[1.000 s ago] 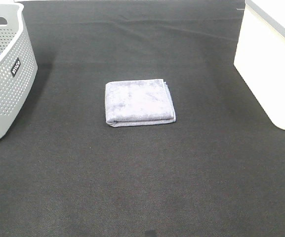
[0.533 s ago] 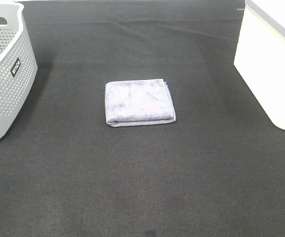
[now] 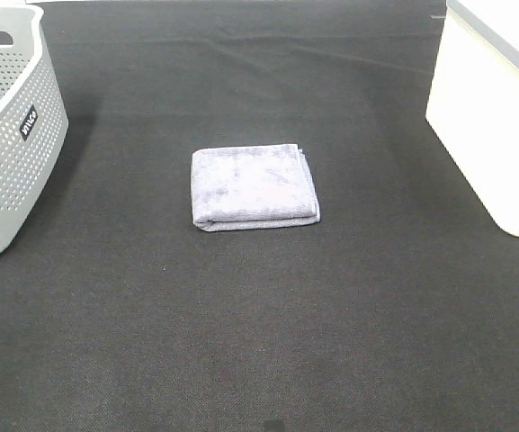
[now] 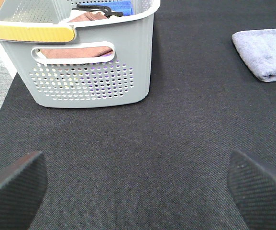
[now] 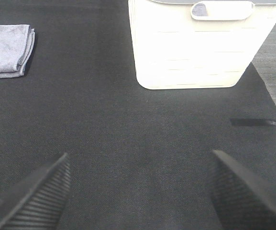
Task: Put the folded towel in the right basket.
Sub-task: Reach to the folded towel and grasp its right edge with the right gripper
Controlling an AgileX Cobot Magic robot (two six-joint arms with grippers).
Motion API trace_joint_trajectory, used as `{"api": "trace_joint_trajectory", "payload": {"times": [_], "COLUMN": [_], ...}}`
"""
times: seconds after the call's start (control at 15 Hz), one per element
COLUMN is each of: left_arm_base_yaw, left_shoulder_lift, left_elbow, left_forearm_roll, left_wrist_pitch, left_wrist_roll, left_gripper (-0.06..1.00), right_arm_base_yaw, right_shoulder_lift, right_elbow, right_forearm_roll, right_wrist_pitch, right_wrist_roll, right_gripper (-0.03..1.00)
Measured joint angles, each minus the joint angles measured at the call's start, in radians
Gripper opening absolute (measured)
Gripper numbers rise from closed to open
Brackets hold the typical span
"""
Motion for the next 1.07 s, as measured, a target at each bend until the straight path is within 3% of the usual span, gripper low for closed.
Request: {"api": "trace_joint_trajectory", "payload": {"times": [1.07], "left_arm_base_yaw": [0.000], "left_shoulder_lift": [0.000], "left_elbow": [0.000], "left_forearm_roll": [0.000], "left_wrist_pitch": [0.000], "left_wrist_roll": [0.000], "left_gripper": [0.97], "right_arm_base_yaw": [0.000], "right_shoulder_lift": [0.000], "right_elbow": [0.000], "right_forearm_roll": [0.000], "right_wrist_pitch": [0.000], "right_wrist_roll": [0.000], "right_gripper": [0.75]}}
